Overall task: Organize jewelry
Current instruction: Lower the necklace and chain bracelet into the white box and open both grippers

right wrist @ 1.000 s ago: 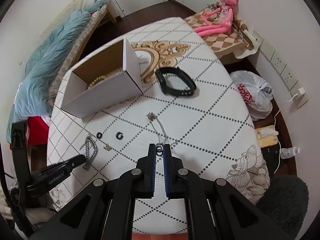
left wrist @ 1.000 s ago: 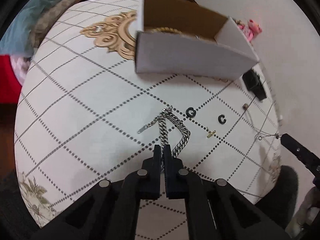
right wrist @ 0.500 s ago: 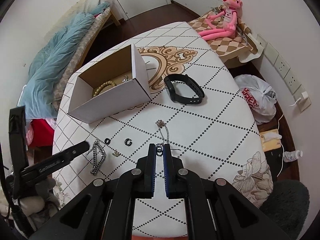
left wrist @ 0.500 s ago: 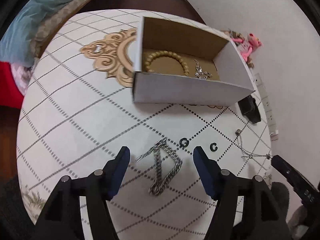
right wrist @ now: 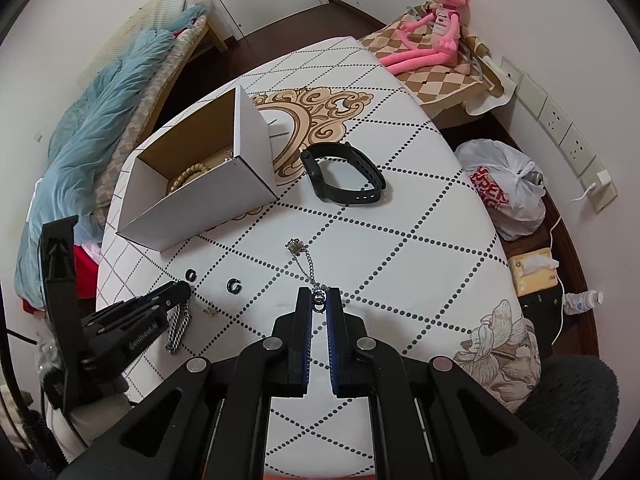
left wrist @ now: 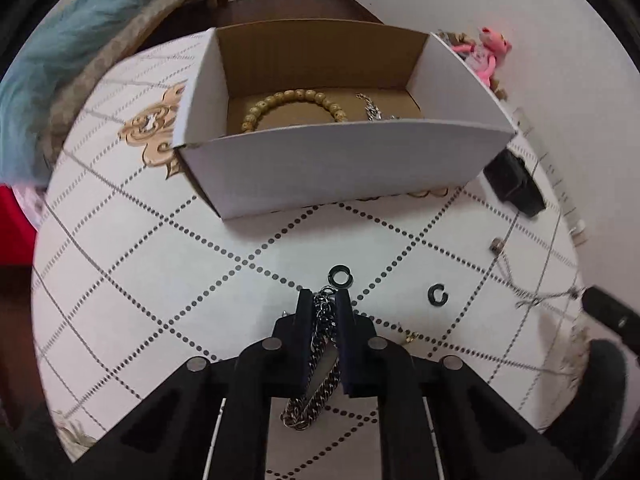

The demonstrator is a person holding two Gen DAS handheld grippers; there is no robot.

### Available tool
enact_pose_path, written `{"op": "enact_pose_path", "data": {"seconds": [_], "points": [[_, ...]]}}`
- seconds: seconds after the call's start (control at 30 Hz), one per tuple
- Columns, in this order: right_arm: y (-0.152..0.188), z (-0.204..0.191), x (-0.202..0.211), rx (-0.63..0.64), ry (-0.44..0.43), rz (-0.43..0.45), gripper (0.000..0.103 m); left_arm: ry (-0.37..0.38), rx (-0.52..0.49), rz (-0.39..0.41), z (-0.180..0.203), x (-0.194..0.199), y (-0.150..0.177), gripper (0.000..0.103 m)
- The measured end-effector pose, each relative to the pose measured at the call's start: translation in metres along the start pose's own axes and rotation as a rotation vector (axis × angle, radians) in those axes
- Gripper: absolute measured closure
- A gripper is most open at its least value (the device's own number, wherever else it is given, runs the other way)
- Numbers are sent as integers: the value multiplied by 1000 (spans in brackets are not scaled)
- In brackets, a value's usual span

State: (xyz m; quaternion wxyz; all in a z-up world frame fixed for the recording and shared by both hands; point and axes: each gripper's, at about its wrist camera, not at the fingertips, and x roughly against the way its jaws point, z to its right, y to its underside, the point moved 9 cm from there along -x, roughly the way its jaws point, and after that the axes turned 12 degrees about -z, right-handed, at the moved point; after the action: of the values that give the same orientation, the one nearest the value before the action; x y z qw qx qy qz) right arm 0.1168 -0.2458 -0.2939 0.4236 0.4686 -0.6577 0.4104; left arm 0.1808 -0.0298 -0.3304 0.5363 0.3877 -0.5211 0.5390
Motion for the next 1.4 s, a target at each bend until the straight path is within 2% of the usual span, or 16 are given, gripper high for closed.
{"op": "enact_pose_path", "data": {"seconds": [0.17,0.47,0.7,0.83,0.97,1.13,1.4], "points": [[-2,-7,13,14,-24,19,96,90,57,33,-8,20,7,96],[-18,-45,56,77,-118,63,96,208,95,135,-17,91,10,96],[-55,-90,94,152,-208,96,96,275,55,244,-3,160,-31,96],[-86,-118,107,215,-211,114,96,264,19,280,0,183,-66,96],[-125,-143,97,268,-159,105,96,227,0,275,-4,180,-98,96],[-161,-153,61,288,-83,36,96,222,21,203,-16,149,-131,96],[-190,-142,-7,297,40,-74,96,197,27,89,-18,98,-149,96]]}}
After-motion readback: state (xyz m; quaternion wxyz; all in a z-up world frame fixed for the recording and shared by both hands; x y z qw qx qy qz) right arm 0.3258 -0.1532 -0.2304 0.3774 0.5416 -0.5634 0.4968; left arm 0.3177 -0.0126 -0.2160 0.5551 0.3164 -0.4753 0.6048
